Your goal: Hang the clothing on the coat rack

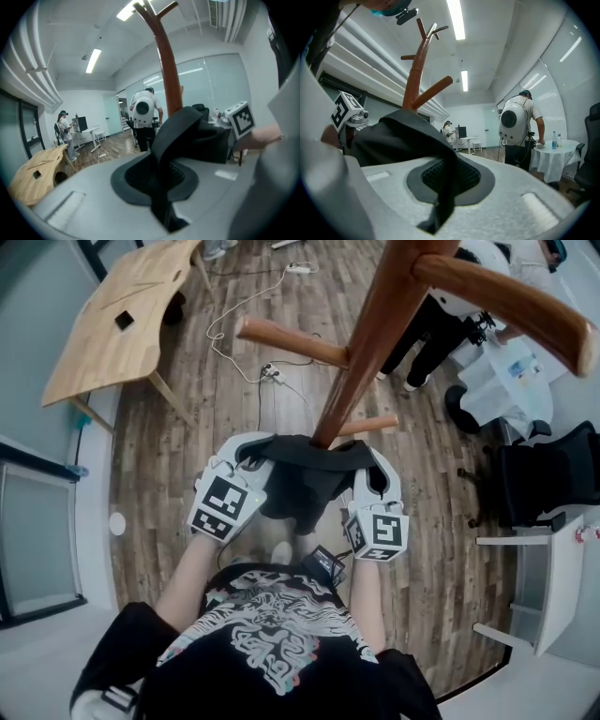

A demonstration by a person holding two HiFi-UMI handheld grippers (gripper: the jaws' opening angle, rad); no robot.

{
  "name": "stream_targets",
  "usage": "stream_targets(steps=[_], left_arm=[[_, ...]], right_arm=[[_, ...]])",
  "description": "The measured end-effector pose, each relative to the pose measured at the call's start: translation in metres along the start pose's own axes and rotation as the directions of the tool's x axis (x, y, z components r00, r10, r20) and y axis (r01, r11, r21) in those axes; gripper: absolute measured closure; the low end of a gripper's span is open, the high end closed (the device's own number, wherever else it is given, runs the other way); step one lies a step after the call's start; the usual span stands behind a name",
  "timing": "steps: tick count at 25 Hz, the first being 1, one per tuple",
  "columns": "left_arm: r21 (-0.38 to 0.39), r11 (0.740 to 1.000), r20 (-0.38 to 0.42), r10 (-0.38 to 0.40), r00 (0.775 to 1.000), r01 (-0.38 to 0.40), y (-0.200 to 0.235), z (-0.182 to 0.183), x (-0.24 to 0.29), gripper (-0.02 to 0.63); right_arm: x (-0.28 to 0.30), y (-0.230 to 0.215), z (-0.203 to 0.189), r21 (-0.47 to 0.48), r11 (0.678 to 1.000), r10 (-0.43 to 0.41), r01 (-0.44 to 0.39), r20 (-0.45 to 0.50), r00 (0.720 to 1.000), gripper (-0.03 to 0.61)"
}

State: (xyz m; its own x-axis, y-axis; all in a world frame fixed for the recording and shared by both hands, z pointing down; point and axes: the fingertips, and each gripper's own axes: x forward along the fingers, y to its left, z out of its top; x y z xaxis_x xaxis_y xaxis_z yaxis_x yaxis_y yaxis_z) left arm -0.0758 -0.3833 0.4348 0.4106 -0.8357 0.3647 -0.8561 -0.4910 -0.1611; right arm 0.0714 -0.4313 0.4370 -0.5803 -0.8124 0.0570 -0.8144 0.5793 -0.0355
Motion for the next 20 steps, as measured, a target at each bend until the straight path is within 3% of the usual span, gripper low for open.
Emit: stream_targets(steps=[20], left_arm=[[-0.066, 0.996, -0.091, -0.073, 0.993, 0.067, -0.021, -0.047, 0.010, 0.607]], right_arm=[[0.002, 0.025, -0.046, 0.001, 0.998, 0.055, -0.055, -0.086, 0.995, 0.565]])
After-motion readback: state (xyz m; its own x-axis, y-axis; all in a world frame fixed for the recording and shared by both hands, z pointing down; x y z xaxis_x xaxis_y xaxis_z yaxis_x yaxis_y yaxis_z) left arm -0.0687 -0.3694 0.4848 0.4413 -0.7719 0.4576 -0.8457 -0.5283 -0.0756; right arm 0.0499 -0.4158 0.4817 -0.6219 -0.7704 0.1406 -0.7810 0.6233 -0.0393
